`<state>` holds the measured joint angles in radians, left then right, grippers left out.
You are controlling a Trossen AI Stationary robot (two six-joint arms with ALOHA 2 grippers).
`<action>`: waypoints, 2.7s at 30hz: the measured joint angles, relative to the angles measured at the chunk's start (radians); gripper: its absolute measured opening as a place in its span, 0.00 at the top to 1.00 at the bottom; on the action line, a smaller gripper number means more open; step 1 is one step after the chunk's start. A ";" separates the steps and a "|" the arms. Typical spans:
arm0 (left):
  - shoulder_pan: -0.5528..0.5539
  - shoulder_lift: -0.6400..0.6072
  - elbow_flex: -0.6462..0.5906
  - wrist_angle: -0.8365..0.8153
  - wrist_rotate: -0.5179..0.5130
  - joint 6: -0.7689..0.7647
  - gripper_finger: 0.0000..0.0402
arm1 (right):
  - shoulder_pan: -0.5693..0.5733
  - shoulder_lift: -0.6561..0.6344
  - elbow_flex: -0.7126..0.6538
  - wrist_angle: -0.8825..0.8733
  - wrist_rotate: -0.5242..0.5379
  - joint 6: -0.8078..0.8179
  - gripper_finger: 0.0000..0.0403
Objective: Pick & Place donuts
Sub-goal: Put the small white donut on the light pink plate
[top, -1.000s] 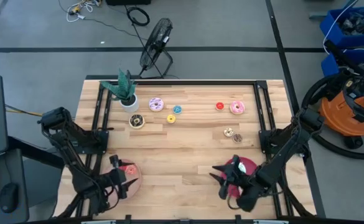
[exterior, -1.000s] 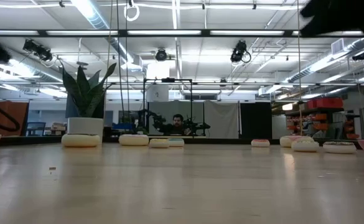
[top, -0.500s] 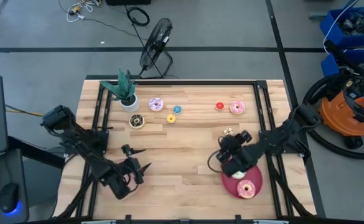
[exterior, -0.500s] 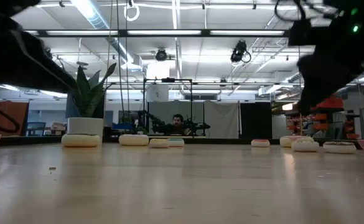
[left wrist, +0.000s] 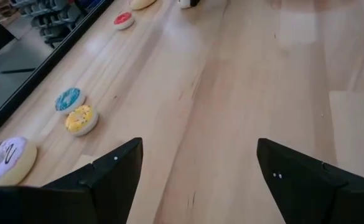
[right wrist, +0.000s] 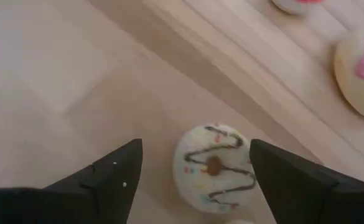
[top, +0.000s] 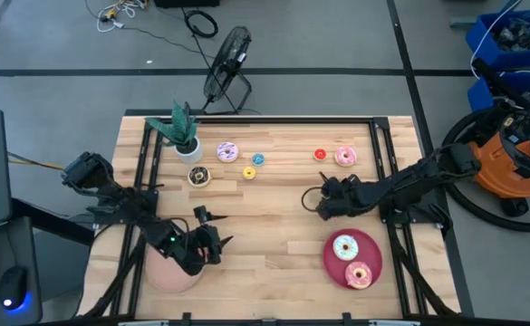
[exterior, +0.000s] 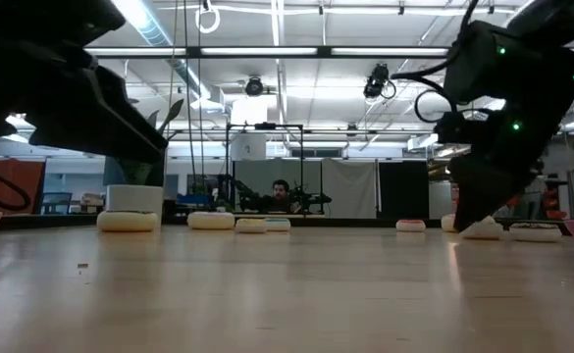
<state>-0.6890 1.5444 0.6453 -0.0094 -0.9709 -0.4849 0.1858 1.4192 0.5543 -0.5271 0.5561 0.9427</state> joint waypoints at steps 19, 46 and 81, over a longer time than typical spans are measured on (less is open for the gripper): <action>0.025 0.000 0.000 0.002 0.000 0.000 0.20 | -0.035 -0.081 -0.127 0.150 -0.028 -0.068 0.45; 0.021 0.000 0.001 -0.004 0.000 0.010 0.20 | 0.563 -0.165 0.294 -0.314 -0.216 0.435 0.85; -0.169 -0.009 0.093 -0.036 0.051 0.177 0.20 | 0.435 0.241 0.399 0.495 -0.048 -0.270 0.88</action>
<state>-0.8575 1.5358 0.7387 -0.0450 -0.9195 -0.3076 0.6208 1.6598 0.9535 -0.0322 0.5082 0.6726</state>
